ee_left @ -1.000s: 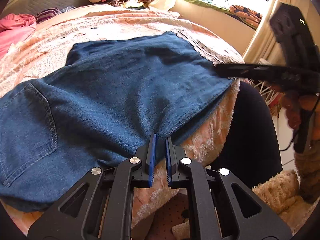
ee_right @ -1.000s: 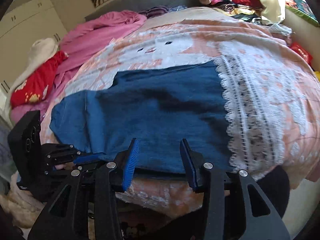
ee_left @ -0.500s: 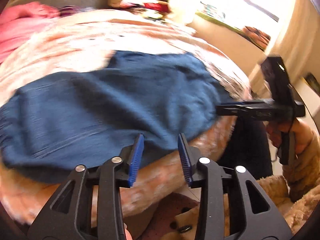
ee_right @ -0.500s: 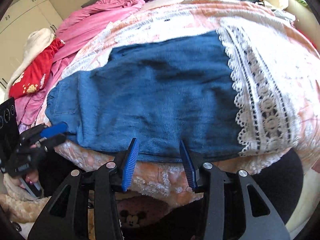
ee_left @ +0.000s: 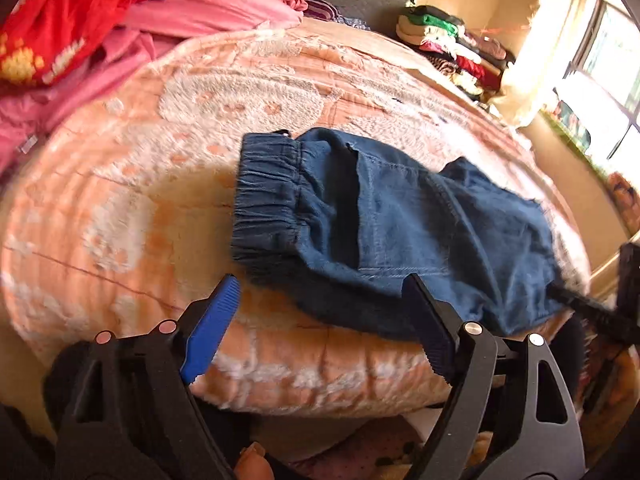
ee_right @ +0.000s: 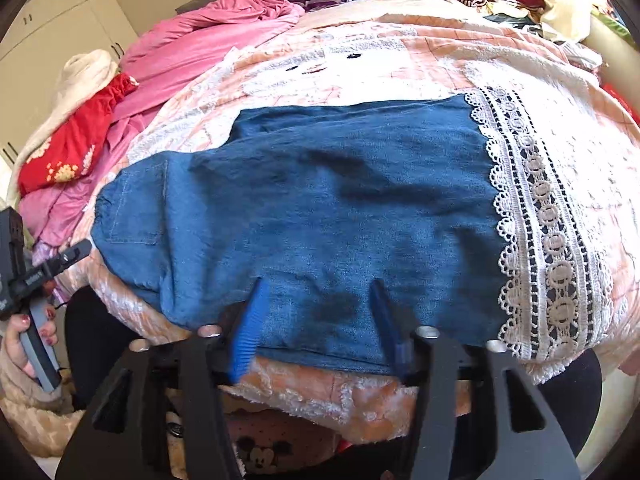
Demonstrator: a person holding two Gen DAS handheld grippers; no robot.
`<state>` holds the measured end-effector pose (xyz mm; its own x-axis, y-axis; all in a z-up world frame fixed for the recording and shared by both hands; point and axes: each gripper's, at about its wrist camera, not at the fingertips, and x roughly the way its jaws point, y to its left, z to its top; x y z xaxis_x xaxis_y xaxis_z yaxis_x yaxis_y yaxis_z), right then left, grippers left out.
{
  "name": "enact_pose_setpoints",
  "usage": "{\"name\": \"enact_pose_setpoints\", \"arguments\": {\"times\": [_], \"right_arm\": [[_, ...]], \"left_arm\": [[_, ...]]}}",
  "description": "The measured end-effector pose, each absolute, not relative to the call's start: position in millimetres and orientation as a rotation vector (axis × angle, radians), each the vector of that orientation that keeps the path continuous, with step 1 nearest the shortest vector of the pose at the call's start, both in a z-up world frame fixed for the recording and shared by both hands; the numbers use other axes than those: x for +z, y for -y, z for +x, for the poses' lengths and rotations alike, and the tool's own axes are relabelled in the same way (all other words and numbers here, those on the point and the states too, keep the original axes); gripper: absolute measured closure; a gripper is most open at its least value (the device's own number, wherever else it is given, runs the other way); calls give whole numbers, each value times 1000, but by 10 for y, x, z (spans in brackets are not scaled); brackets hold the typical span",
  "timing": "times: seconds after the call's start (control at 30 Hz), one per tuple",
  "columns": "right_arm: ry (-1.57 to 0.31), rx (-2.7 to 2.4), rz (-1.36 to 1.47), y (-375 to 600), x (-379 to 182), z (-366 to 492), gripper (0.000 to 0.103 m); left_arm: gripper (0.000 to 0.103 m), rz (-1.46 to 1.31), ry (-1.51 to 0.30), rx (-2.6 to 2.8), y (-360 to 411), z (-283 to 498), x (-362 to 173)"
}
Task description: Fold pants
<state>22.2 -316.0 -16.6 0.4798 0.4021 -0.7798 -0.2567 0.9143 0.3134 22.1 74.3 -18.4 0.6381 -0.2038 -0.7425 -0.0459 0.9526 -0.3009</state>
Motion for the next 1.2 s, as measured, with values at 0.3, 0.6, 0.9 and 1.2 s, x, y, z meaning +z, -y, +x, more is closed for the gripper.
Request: {"name": "enact_pose_setpoints", "arguments": {"times": [0.3, 0.6, 0.9, 1.2], "right_arm": [[-1033, 402, 168, 3176, -330, 214, 48], [-1037, 395, 156, 3167, -370, 149, 44], [-1028, 401, 148, 3189, -294, 125, 41], [-909, 354, 153, 3446, 42, 211, 41]], "left_arm": [[82, -376, -834, -58, -726, 460, -335], [86, -296, -876, 3, -874, 340, -324], [60, -344, -850, 33, -1084, 254, -210], [60, -305, -737, 40, -1081, 218, 274]]}}
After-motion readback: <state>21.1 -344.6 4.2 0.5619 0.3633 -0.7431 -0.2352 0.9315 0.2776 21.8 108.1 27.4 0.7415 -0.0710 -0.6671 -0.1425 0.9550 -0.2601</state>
